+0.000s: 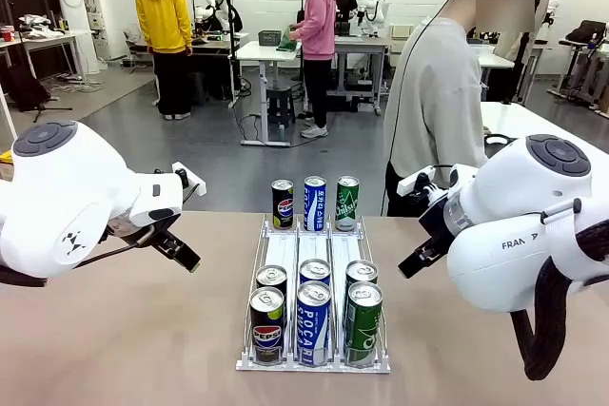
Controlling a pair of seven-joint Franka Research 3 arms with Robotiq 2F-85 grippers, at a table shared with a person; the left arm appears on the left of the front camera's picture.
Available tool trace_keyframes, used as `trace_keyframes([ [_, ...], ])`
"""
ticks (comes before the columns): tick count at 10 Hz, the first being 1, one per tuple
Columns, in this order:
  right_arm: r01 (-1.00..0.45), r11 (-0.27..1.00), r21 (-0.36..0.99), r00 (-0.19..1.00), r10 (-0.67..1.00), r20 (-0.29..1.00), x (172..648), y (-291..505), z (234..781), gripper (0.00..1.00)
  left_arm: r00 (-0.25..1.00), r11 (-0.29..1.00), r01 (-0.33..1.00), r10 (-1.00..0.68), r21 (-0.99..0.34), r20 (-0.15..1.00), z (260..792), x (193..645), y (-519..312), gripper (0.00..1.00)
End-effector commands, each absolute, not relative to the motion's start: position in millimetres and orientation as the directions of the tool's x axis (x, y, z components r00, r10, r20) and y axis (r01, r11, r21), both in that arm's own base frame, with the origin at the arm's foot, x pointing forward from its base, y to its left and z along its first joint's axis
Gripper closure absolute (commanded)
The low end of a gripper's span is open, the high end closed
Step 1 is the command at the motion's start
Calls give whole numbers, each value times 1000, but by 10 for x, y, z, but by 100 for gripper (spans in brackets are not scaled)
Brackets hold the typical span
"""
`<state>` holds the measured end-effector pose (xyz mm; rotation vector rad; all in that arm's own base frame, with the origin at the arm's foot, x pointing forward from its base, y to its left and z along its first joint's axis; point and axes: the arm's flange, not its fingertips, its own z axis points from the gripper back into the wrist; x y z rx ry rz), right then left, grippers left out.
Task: Retrieve and hand over the desired beverage to the person.
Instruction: Pick up a can of the same type that the person held from the Automatic Can Dispenser.
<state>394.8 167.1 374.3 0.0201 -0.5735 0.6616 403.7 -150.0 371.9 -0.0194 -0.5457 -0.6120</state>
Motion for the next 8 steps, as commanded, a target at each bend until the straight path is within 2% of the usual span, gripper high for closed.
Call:
trace_keyframes([
  [1, -585, 795, -160, 641, 574, 509, 3948, 1670, 3743, 0, 682, 823, 551, -541, 141, 492, 3719, 4038, -1500, 0],
  [8, -585, 795, -160, 641, 574, 509, 3948, 1670, 3743, 0, 682, 823, 551, -541, 141, 492, 3719, 4038, -1500, 0],
])
